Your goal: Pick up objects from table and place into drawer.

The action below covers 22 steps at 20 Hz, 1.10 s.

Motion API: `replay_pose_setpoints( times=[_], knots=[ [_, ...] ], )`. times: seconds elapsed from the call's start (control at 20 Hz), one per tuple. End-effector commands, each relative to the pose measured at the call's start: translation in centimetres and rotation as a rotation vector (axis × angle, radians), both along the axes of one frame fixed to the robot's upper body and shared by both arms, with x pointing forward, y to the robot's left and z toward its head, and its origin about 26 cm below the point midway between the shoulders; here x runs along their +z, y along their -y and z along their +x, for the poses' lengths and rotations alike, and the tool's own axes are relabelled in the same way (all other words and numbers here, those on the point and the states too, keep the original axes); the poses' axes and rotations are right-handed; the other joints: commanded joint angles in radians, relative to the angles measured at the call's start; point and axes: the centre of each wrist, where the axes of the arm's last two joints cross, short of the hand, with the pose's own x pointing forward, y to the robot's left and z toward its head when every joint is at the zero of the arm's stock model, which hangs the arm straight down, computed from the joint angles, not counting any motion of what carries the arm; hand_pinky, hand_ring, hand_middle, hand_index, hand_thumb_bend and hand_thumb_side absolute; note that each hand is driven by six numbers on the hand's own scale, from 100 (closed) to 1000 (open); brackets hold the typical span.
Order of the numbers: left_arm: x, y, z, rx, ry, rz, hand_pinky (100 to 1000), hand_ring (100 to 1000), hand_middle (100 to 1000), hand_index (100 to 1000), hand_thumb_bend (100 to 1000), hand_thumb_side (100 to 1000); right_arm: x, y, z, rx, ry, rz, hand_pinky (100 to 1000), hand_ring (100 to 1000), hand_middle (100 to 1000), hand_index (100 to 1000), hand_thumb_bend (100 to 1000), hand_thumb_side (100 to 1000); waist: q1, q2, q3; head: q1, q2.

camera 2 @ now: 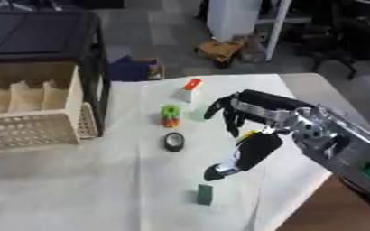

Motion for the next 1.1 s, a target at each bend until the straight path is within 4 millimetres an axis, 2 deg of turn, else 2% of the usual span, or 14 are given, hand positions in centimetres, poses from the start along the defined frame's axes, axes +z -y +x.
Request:
replay_pose_setpoints(
  times=[0.05, 0.35, 0.4, 0.45, 0.7, 1.1],
  knots=[
    [0.5, -0.1, -0.2, -0.004, 0.012, 0.003, 349, 397, 519, 804, 100, 1000, 0.6, 0.0, 0.1, -0.017, 0.004, -0.001, 670, 653, 350, 858, 773, 396, -0.001, -0.016, -0.004, 0.003, 0.003],
    [0.6, -0.2, -0.2, -0.008, 0.007, 0.003, 347, 396, 519, 798, 100, 1000, -0.4, -0.6, 0.3, -0.032, -0.049, 0.020, 671, 662, 354, 838, 761, 355, -0.007, -0.017, -0.015, 0.010, 0.007],
    [0.6, -0.2, -0.2, -0.008, 0.007, 0.003, 346, 395, 518, 796, 100, 1000, -0.6, -0.7, 0.3, -0.035, -0.056, 0.022, 667, 661, 353, 828, 784, 332, -0.007, -0.017, -0.017, 0.011, 0.008],
    [0.6, -0.2, -0.2, -0.009, 0.006, 0.003, 345, 395, 518, 795, 100, 1000, -0.8, -0.7, 0.2, -0.039, -0.060, 0.024, 666, 660, 351, 821, 759, 350, -0.008, -0.017, -0.018, 0.012, 0.009],
    [0.6, -0.2, -0.2, -0.009, 0.001, 0.001, 343, 393, 518, 792, 100, 1000, -1.5, -1.1, 0.2, -0.041, -0.050, 0.037, 661, 648, 339, 784, 774, 359, -0.012, -0.021, -0.023, 0.012, 0.016],
    [0.5, -0.3, -0.2, -0.004, -0.004, -0.005, 341, 393, 527, 790, 100, 1000, -3.0, -1.7, 0.1, -0.028, 0.021, 0.045, 643, 627, 329, 754, 767, 369, -0.016, -0.025, -0.030, 0.016, 0.062]
  ],
)
